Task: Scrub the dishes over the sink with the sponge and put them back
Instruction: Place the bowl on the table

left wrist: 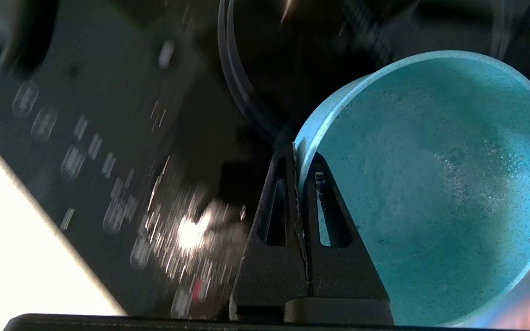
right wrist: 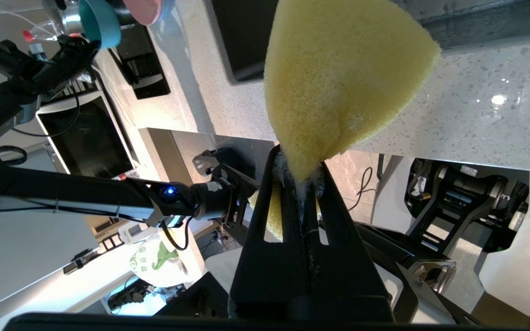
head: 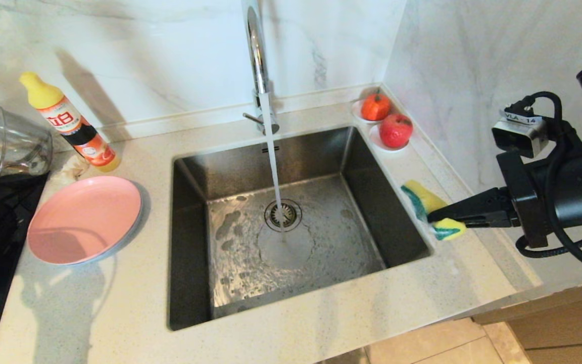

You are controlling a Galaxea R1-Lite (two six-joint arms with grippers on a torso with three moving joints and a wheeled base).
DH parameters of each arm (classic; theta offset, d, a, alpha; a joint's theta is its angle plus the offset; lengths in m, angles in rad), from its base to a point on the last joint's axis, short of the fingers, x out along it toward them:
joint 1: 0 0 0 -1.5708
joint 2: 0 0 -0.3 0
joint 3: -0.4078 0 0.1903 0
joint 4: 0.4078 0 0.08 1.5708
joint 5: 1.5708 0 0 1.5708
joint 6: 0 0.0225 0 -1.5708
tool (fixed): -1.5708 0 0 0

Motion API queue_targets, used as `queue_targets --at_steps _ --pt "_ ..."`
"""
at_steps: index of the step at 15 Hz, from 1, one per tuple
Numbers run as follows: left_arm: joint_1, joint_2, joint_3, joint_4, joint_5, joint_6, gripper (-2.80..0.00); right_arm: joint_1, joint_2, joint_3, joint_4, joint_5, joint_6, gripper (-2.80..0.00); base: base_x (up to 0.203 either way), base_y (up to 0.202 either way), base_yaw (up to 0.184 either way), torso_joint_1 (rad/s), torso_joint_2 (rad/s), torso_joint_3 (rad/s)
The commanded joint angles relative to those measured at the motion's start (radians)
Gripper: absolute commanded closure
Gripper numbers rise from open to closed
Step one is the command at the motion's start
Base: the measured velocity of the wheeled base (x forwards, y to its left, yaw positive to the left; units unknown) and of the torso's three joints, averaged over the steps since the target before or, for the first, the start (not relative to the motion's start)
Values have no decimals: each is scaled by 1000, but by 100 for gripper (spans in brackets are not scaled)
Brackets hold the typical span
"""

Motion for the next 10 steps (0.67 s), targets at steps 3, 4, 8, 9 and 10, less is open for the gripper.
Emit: queue_targets --at_steps 3,4,8,9,10 --pt "5 105 -9 -80 -28 -7 0 1 5 -3 3 3 3 0 0 0 0 0 0 0" --pt "6 120 -10 -80 -66 -11 0 1 3 -3 3 3 3 0 0 0 0 0 0 0" --pt "6 166 -49 -81 -119 -38 0 1 0 -1 3 3 3 0 0 0 0 0 0 0" --pt "7 172 -66 -81 -122 -54 0 1 0 -1 3 3 3 0 0 0 0 0 0 0" --pt "9 174 -85 -80 -137 -74 0 1 -1 -1 5 3 3 0 0 0 0 0 0 0"
